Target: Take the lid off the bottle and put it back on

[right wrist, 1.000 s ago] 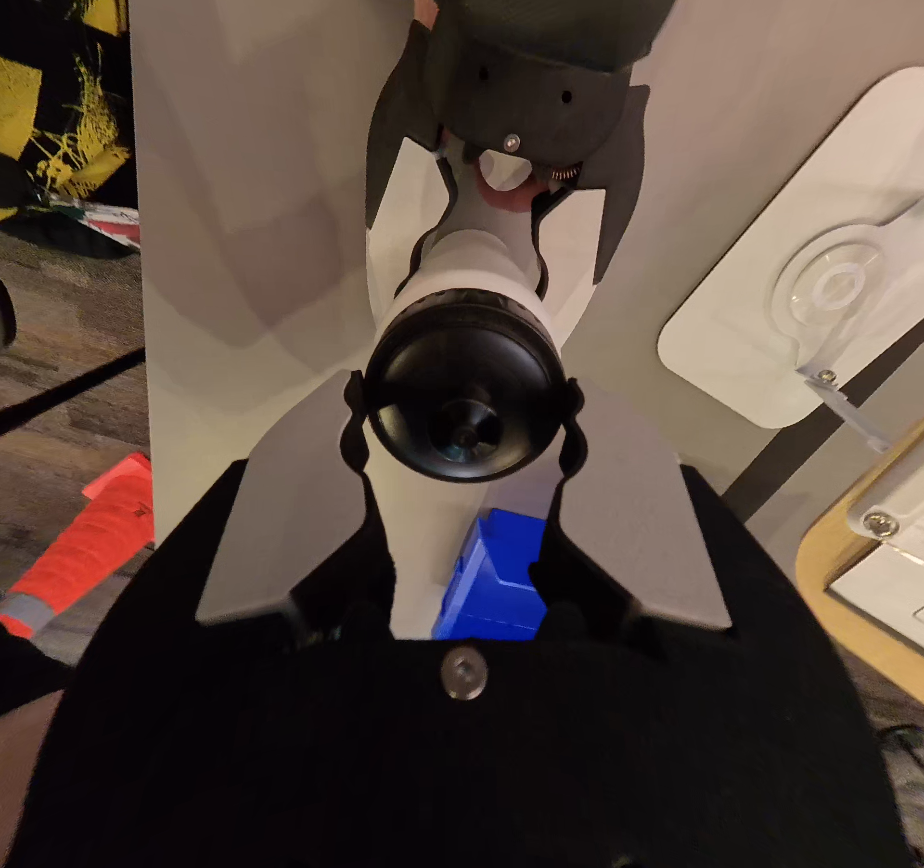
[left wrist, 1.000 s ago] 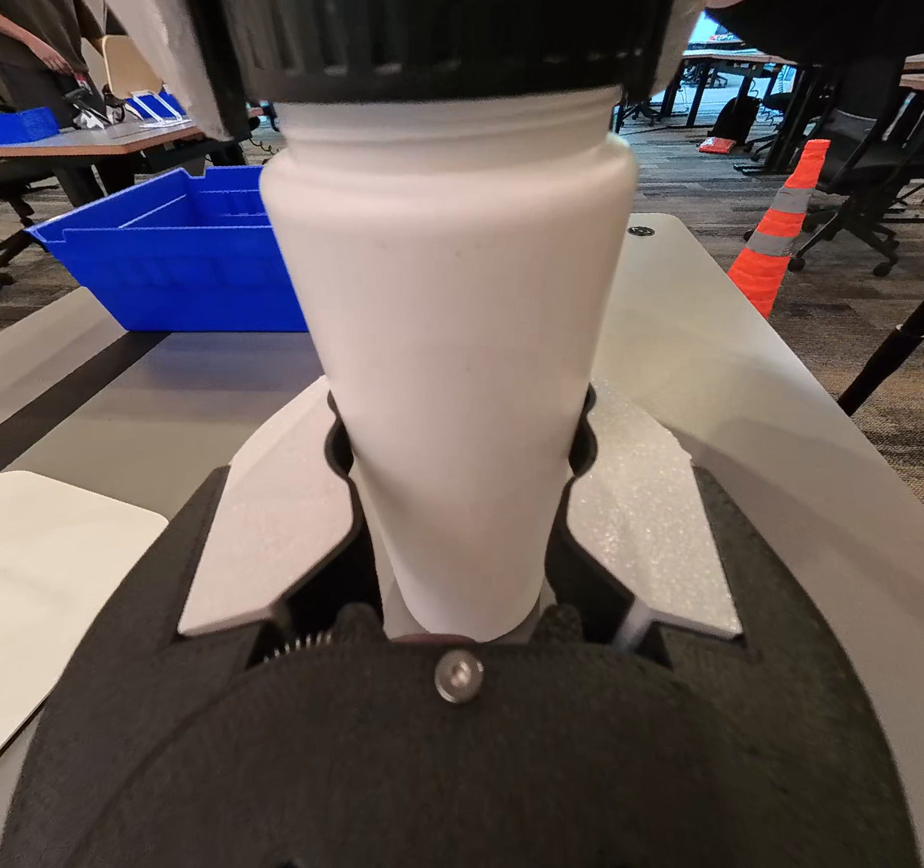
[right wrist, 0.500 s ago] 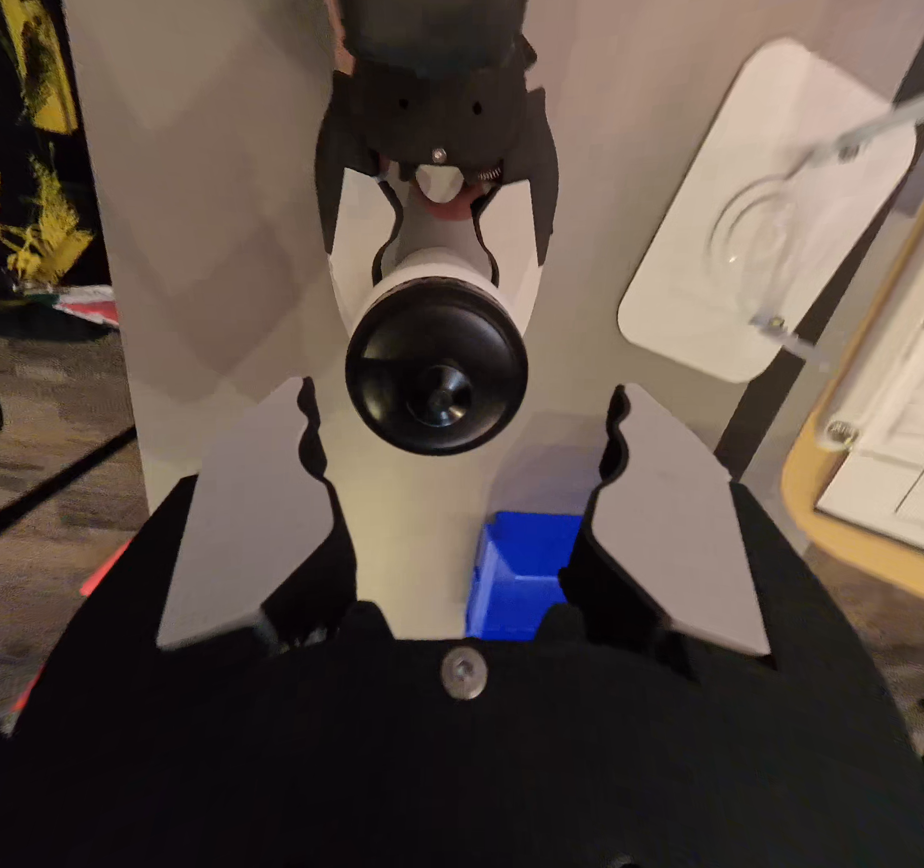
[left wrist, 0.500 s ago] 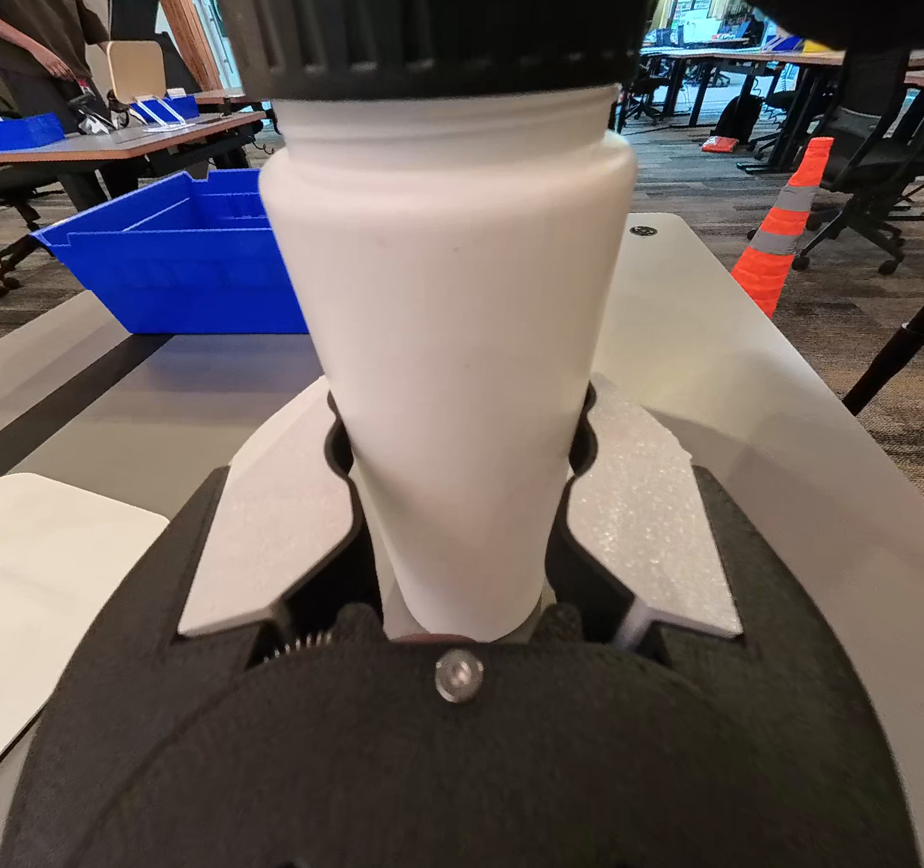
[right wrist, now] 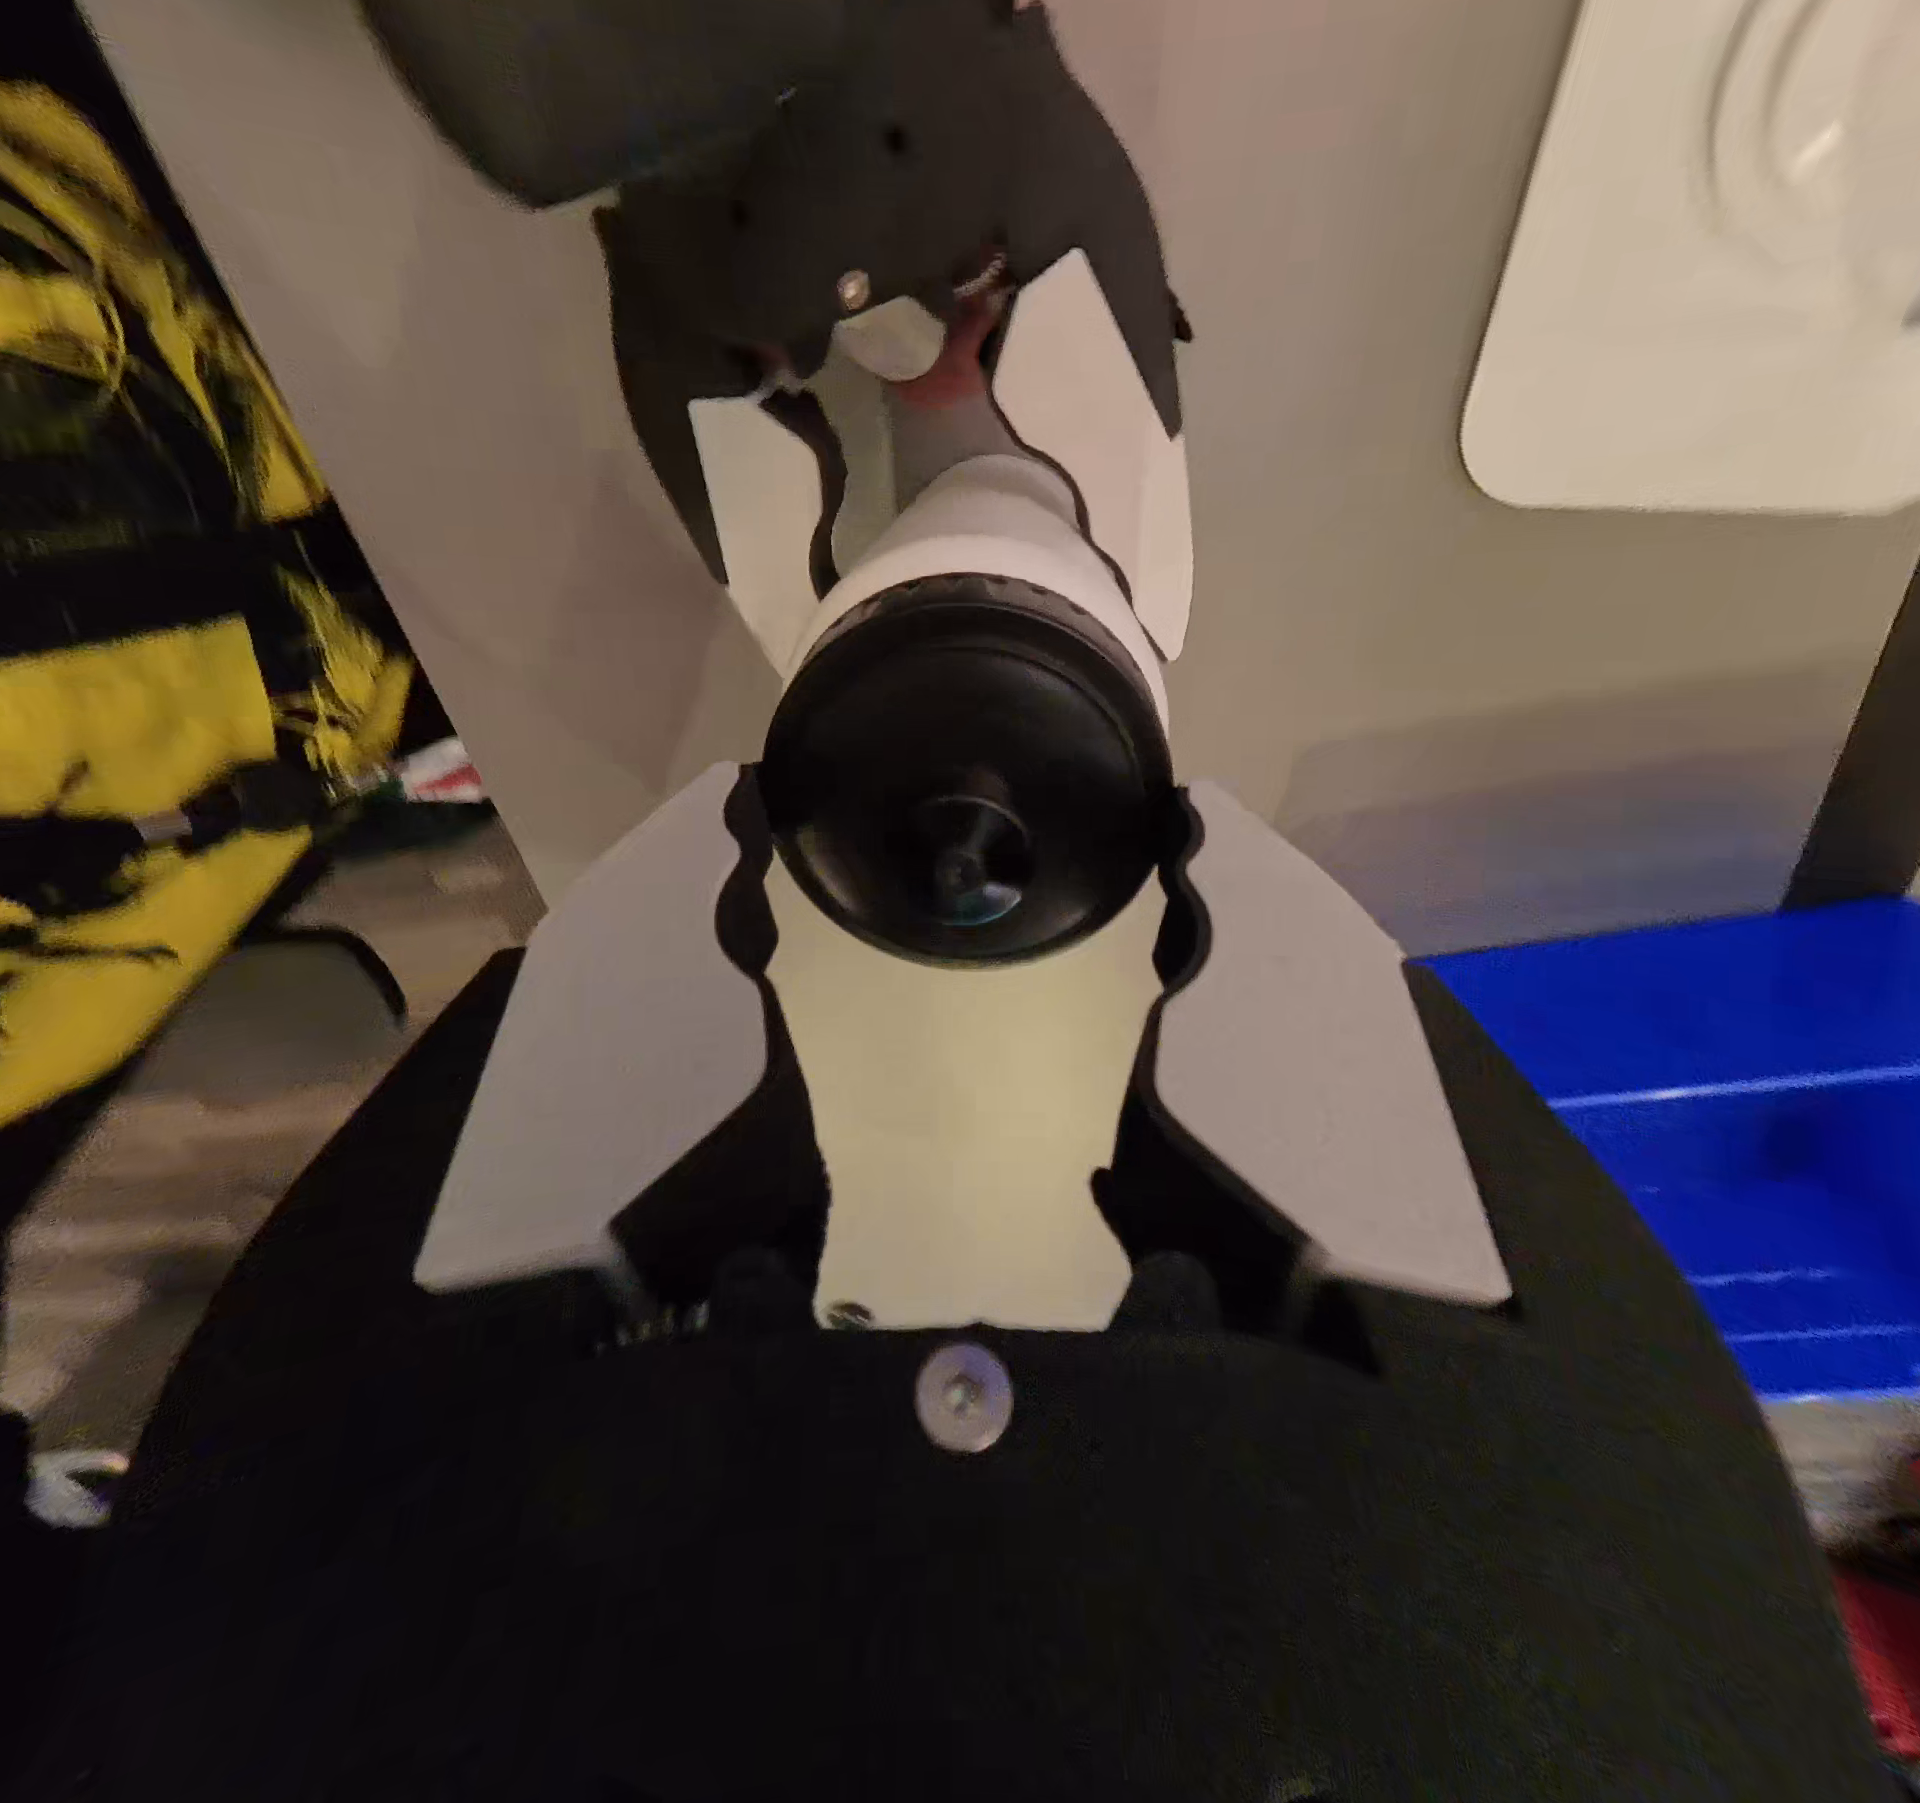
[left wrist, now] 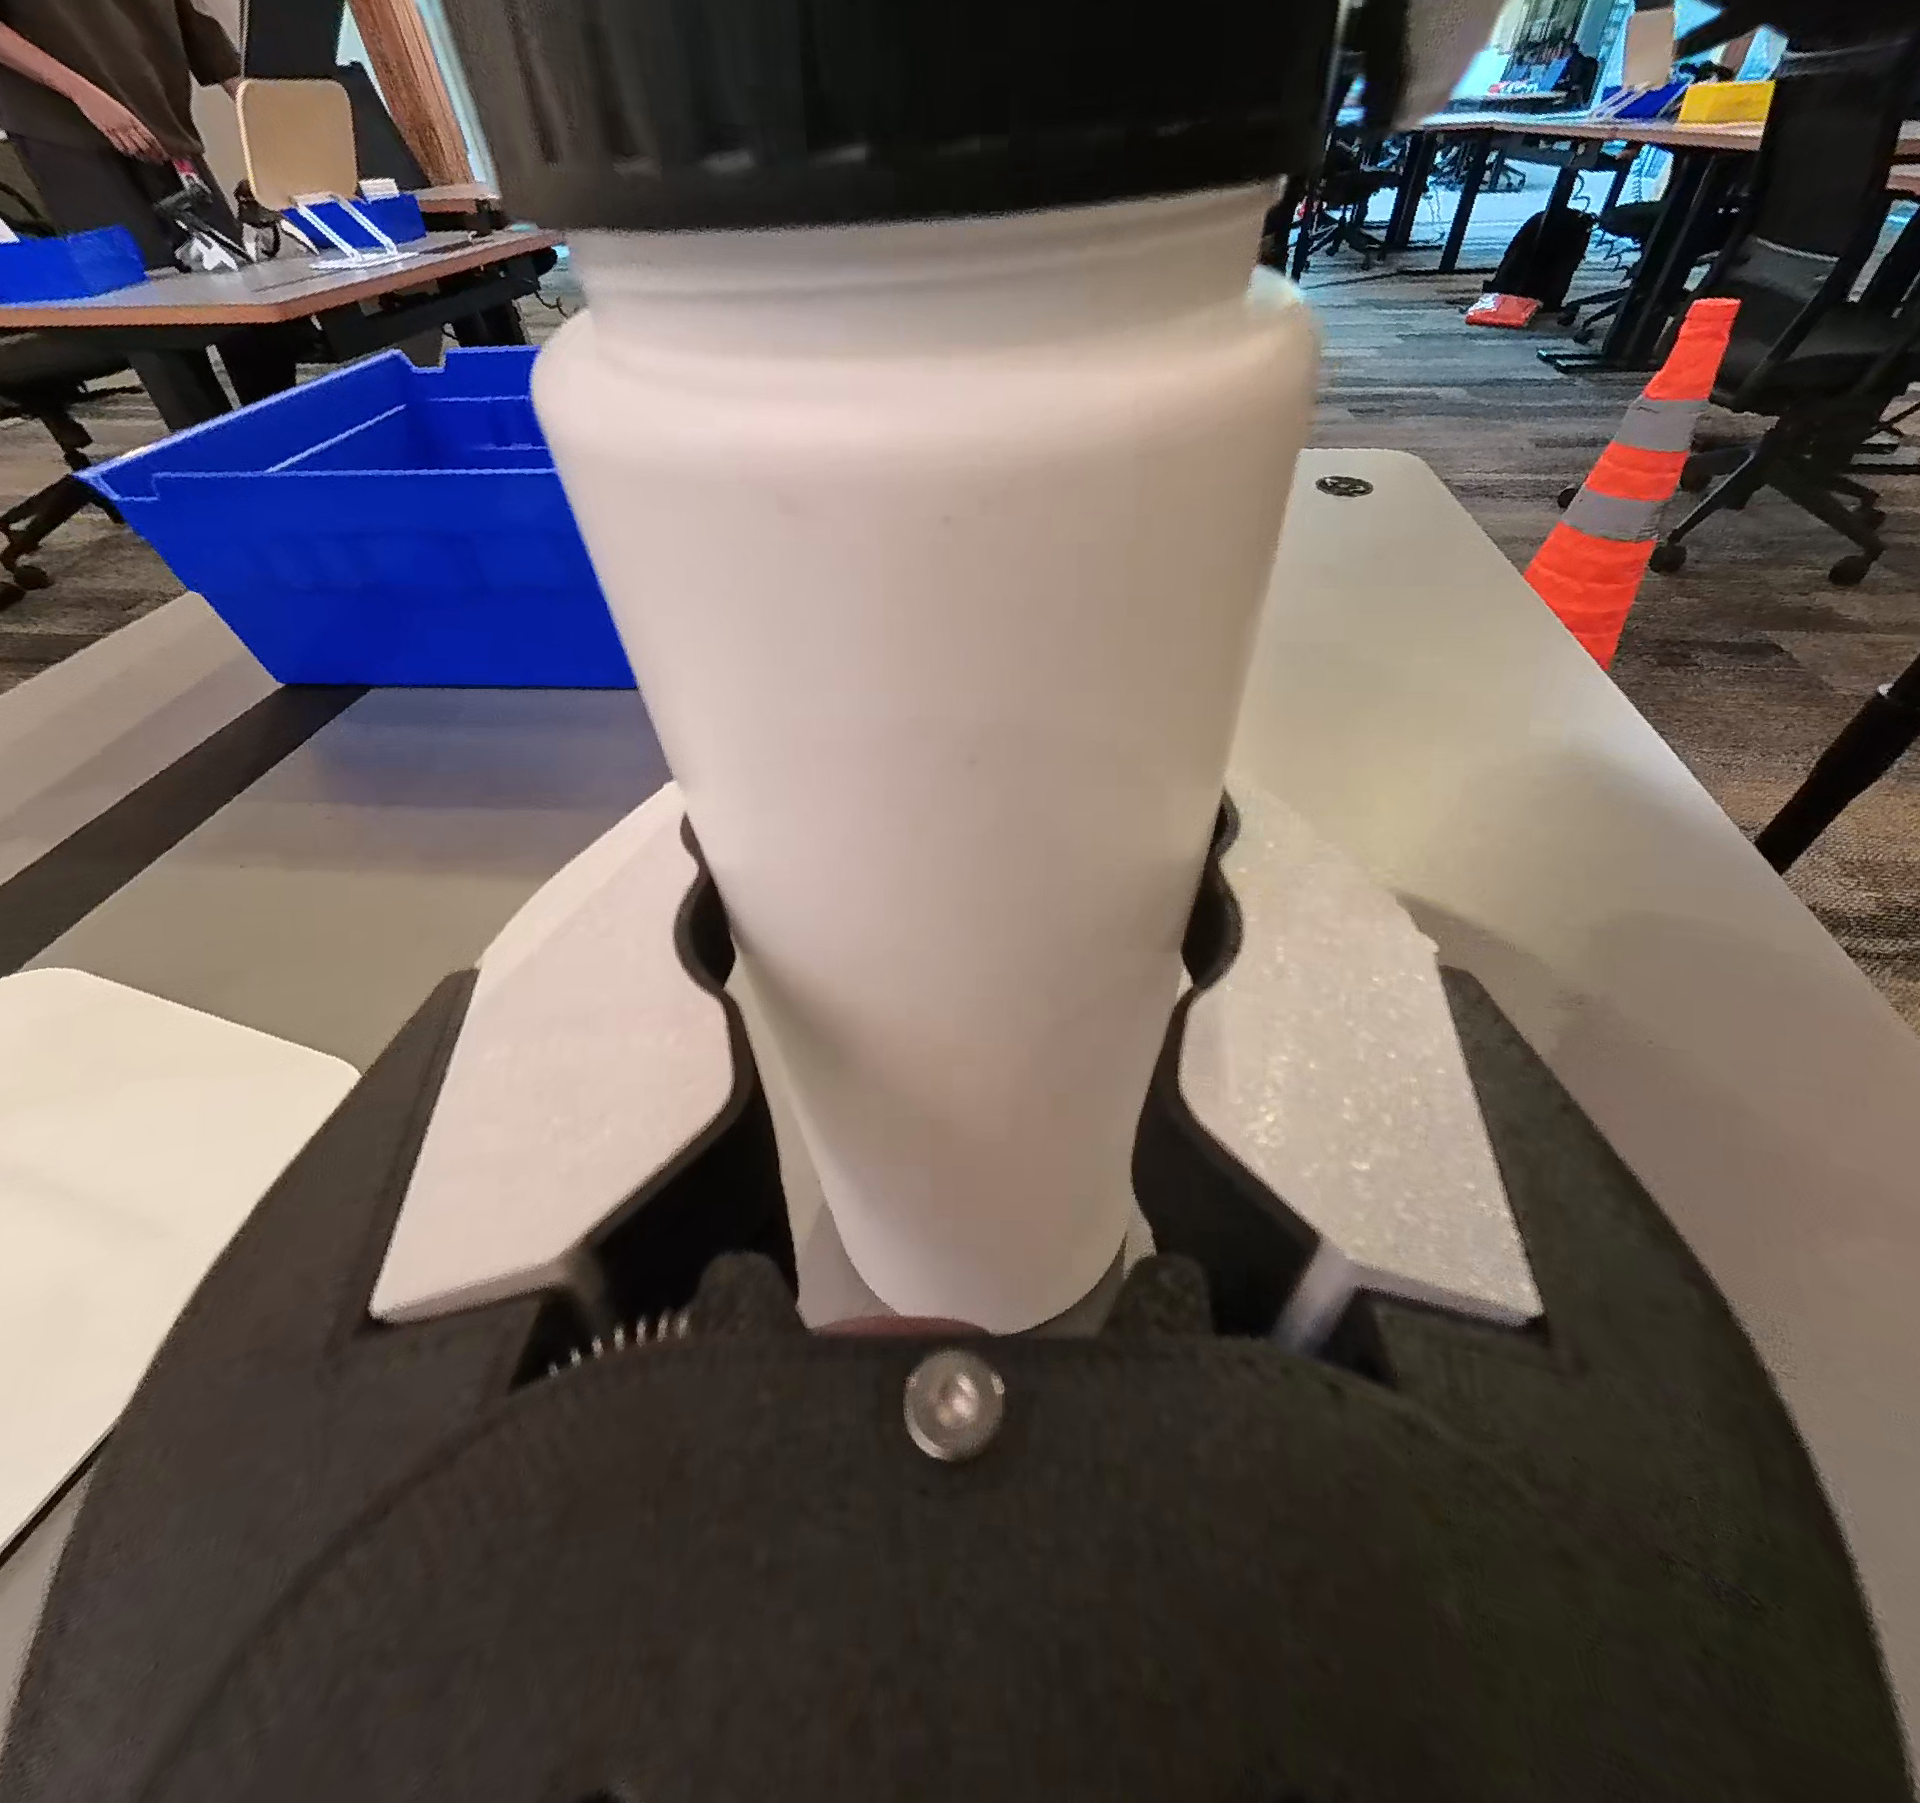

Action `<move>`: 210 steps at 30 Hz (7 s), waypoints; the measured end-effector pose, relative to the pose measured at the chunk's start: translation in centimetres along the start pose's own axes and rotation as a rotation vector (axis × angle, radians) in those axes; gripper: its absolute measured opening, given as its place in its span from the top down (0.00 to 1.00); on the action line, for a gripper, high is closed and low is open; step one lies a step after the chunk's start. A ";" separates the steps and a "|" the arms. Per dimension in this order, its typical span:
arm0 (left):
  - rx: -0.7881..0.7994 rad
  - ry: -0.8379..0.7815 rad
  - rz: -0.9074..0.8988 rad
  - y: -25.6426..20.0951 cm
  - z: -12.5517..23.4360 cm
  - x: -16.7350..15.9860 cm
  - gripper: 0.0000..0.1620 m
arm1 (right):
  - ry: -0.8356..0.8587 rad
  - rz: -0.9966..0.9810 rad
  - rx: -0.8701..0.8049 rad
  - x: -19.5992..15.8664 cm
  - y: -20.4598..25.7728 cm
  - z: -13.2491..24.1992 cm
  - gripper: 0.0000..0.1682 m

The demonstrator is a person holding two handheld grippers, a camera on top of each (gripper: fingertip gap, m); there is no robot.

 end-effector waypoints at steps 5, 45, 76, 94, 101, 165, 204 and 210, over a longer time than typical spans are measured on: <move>-0.002 0.004 -0.011 -0.2 -0.1 0.0 0.47 | -0.035 0.079 -0.063 -0.1 -0.1 0.4 0.51; 0.004 0.004 -0.014 -0.1 -0.1 0.0 0.47 | -0.019 -0.122 -0.010 0.3 0.2 0.2 0.57; 0.001 0.003 -0.017 -0.1 -0.1 0.0 0.47 | 0.138 0.416 -0.141 -0.3 0.1 0.0 0.56; -0.002 -0.003 -0.016 -0.1 -0.1 0.0 0.47 | 0.103 0.339 -0.101 0.0 0.4 -0.1 0.54; 0.005 -0.014 0.015 0.3 0.0 0.0 0.47 | 0.062 -0.104 0.030 0.5 0.1 0.0 0.56; 0.002 -0.008 -0.020 -0.3 -0.2 0.0 0.47 | 0.119 0.103 -0.093 -0.1 -0.5 0.4 0.45; 0.005 -0.003 -0.022 -0.4 -0.3 0.1 0.47 | 0.243 0.147 -0.117 -0.4 -0.1 -0.8 0.56; 0.000 -0.009 -0.023 -0.4 -0.3 0.1 0.47 | 0.127 -0.143 0.055 -0.1 0.1 -0.7 0.56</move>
Point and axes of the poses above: each gripper's, where its closed fingertips meet, z back along the fingers, x out of its top, y = z × x across the jaws, the point moved 1 cm from there along z, back along the fingers, and after that the axes turned 13 degrees about y, right-handed, at the moved point
